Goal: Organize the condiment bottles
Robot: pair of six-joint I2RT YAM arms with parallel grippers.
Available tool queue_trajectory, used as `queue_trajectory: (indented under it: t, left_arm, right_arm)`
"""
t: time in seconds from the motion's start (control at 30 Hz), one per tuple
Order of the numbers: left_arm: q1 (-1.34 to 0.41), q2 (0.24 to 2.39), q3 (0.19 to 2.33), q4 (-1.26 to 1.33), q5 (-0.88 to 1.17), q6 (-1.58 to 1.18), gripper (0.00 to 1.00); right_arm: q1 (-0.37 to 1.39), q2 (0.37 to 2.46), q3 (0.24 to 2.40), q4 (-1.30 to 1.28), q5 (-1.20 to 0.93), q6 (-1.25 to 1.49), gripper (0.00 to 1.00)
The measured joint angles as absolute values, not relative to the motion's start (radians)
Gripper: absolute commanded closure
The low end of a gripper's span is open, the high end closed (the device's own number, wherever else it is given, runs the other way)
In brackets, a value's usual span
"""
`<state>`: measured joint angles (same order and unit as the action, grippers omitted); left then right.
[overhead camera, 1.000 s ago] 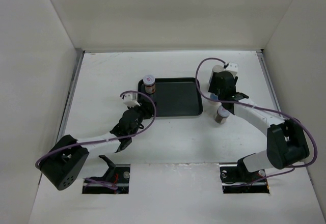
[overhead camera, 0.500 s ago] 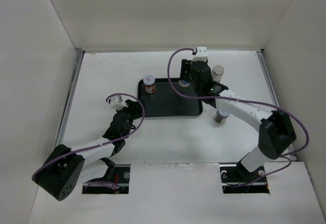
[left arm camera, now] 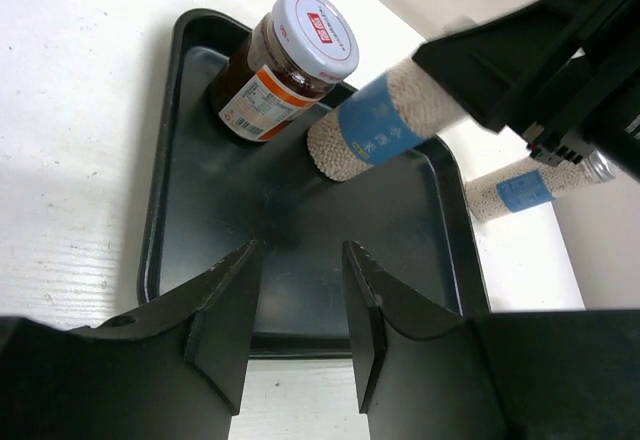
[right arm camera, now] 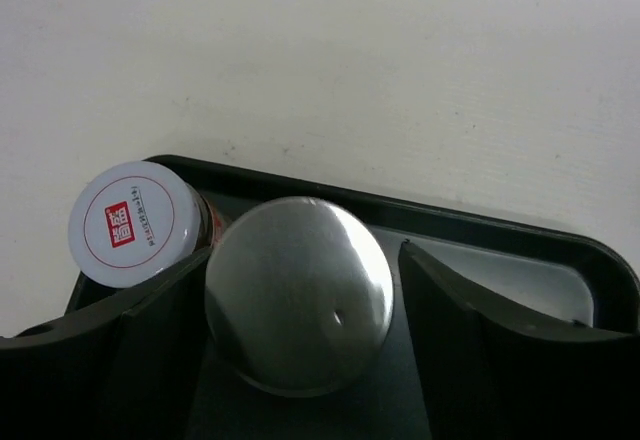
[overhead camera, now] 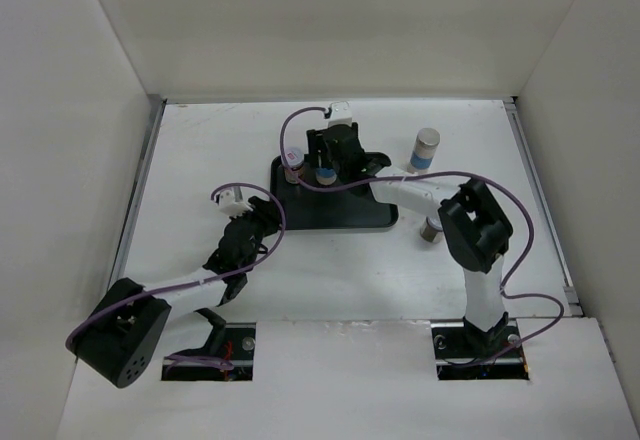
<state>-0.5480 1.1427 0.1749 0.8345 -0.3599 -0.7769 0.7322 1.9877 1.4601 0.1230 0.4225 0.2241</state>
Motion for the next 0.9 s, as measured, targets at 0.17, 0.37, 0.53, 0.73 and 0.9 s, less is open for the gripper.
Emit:
queue_trajectory:
  t: [0.17,0.37,0.53,0.73,0.9]
  left_arm:
    - [-0.545,1.150,0.175,0.834,-0.354,-0.778,0.64]
    - [-0.544,1.150,0.175,0.834,-0.354,-0.778,0.62]
    - [-0.544,1.159,0.175,0.838,-0.353,-0.778,0.62]
    - [-0.542,1.170,0.175,0.845,-0.349,-0.778,0.61]
    - [-0.537,1.170,0.175,0.850,-0.347,-0.778,0.61]
  right_arm:
    - [0.739,1.969,1.462,0.141,0.427,0.219,0.02]
    - [0.703,1.752,1.326,0.145,0.429,0.213,0.00]
    - [0.495,1.549,1.202,0.166,0.473,0.217,0.00]
    - [0.313,1.592,1.181,0.113,0.517,0.223,0.00]
    - [0.308,1.691,1.181,0.056,0.501,0.225,0.00]
